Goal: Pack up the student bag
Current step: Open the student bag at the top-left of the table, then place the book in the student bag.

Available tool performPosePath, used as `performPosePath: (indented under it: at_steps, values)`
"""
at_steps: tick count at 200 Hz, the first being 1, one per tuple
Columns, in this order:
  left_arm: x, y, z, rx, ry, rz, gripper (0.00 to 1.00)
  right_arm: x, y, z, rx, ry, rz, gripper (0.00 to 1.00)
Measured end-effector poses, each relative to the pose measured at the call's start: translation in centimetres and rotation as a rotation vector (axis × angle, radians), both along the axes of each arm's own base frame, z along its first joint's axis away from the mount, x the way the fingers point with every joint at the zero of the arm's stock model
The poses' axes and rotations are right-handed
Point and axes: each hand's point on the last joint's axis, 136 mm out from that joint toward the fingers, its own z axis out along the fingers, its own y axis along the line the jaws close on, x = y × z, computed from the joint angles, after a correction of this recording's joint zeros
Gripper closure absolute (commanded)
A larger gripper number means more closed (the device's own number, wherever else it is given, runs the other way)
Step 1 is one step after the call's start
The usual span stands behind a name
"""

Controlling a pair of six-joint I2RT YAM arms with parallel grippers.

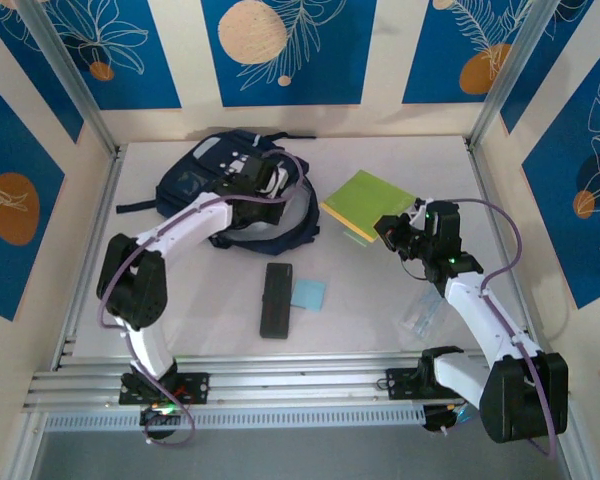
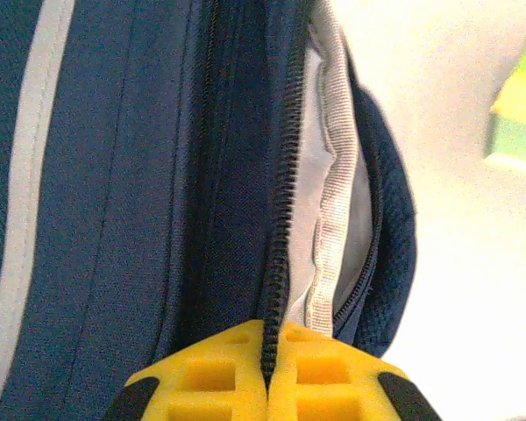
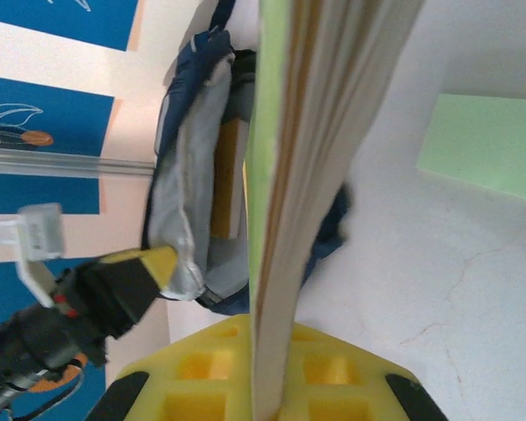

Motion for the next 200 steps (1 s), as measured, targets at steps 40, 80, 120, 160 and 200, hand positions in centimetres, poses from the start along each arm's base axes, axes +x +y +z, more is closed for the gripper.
performPosePath:
  at_steps: [40,80,120,160,200]
  values:
    - [0.3,-1.1,4.2,-0.121,-0.044,0.0,1.0,0.3,2.8,0.8,0.04,-0.047,0.089,1.0]
    - [0.0,-1.6,4.5,-0.162,-0.027,-0.009,1.0,2.5,6.8,-1.6,0.115,0.026,0.19,1.0]
    - [0.1,-2.2,5.2,-0.207,-0.042,-0.012,1.0,7.0,12.5,-2.3,0.203,0.061,0.305,1.0]
    - [0.2,-2.6,5.9,-0.246,-0.057,-0.015,1.0,9.9,19.1,-4.0,0.282,0.091,0.437,1.0]
    - [0.4,-2.8,6.0,-0.27,-0.061,-0.01,1.0,11.1,24.9,-7.5,0.313,0.165,0.525,1.0]
